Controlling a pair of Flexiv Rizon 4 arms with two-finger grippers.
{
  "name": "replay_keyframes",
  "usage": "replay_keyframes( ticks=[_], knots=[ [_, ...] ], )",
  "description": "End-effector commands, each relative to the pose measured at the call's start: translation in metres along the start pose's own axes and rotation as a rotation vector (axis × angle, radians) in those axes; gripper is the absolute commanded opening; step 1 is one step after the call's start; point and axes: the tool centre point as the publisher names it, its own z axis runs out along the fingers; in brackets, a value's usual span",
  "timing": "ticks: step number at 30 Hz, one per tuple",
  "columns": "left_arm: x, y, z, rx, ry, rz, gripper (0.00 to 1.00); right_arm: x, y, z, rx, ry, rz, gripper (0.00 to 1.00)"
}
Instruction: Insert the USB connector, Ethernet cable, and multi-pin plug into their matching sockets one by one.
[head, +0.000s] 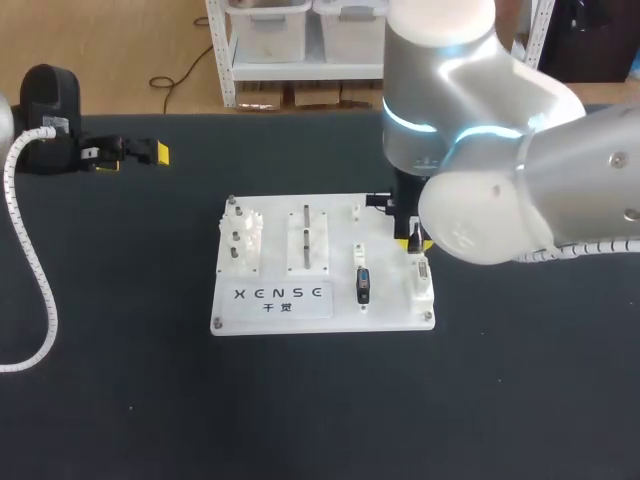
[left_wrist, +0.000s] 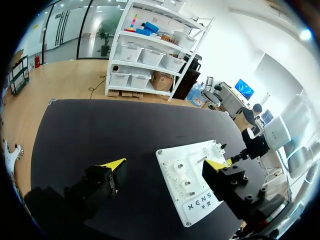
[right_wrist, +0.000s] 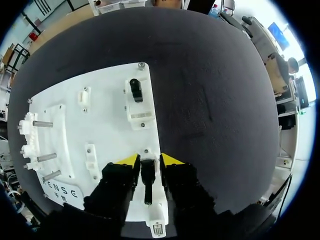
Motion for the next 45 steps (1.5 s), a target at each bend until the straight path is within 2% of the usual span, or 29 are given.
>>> replay_keyframes(
  ticks=[1, 6, 11, 20, 30, 38, 40, 42, 45],
  knots=[
    [0.000, 0.000, 0.000, 0.000, 0.000, 0.000, 1.00, 0.002, 0.005, -0.014, -0.010, -0.020, 0.007, 1.00],
    [0.000, 0.000, 0.000, 0.000, 0.000, 0.000, 1.00, 0.011, 0.020, -0.036, -0.026, -0.057, -0.025, 1.00],
    [0.000, 0.000, 0.000, 0.000, 0.000, 0.000, 1.00, 0.027, 0.036, -0.046, -0.041, -0.051, -0.061, 1.00],
    [0.000, 0.000, 0.000, 0.000, 0.000, 0.000, 1.00, 0.055, 0.056, -0.043, -0.049, -0.005, -0.143, 1.00],
    [0.000, 0.000, 0.000, 0.000, 0.000, 0.000, 1.00, 0.063, 0.068, -0.036, -0.046, 0.016, -0.156, 1.00],
    [0.000, 0.000, 0.000, 0.000, 0.000, 0.000, 1.00, 0.068, 0.069, -0.027, -0.059, 0.054, -0.152, 1.00],
    [0.000, 0.000, 0.000, 0.000, 0.000, 0.000, 1.00, 0.069, 0.069, -0.025, -0.062, 0.064, -0.150, 0.92],
    [0.000, 0.000, 0.000, 0.000, 0.000, 0.000, 1.00, 0.072, 0.069, -0.022, -0.061, 0.072, -0.157, 0.78],
    [0.000, 0.000, 0.000, 0.000, 0.000, 0.000, 1.00, 0.074, 0.069, -0.018, -0.061, 0.082, -0.158, 0.70]
  ],
)
